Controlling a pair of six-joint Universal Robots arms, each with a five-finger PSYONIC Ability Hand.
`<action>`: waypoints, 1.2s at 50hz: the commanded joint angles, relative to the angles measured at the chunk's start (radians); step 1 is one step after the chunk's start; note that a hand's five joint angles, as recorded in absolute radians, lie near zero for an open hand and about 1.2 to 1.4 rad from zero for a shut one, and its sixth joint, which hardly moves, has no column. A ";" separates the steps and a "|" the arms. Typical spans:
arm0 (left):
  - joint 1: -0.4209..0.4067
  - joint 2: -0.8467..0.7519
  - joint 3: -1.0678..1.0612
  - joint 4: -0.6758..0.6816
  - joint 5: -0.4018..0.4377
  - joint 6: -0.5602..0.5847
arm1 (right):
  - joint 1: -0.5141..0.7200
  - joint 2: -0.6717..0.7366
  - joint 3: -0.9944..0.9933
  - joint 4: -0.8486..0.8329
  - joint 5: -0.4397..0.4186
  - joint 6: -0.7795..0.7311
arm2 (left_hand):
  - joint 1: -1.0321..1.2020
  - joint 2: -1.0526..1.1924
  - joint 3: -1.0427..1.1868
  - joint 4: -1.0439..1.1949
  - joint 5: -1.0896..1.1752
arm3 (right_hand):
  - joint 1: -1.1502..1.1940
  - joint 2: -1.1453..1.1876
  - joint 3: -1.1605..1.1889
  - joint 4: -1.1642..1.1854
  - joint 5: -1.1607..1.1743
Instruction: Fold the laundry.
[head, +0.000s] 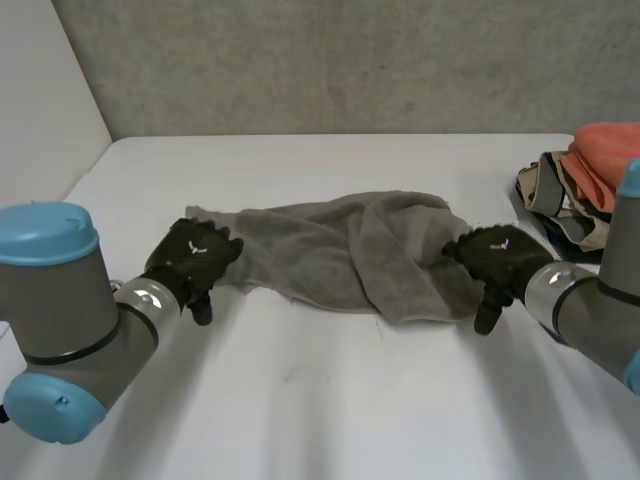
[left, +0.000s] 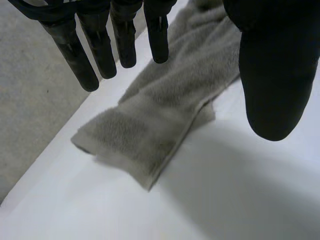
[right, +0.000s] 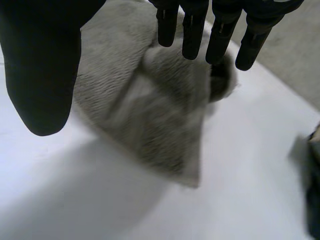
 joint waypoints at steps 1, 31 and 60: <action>0.025 -0.016 0.001 0.013 0.000 -0.001 | -0.020 0.076 0.023 -0.117 -0.075 0.200 | 0.067 0.064 0.063 0.062 0.059 | 0.094 0.093 0.084 0.079 0.069; 0.020 0.018 -0.011 0.014 0.000 -0.309 | 0.109 -0.058 -0.138 -0.229 -0.084 0.261 | -0.071 -0.074 -0.075 -0.076 -0.079 | 1.091 1.090 1.081 1.076 1.067; -0.055 -0.253 0.202 0.218 -0.145 -0.432 | 0.268 -0.360 -0.275 -0.094 0.035 0.321 | 1.043 1.040 1.039 1.038 1.035 | 1.091 1.090 1.081 1.076 1.067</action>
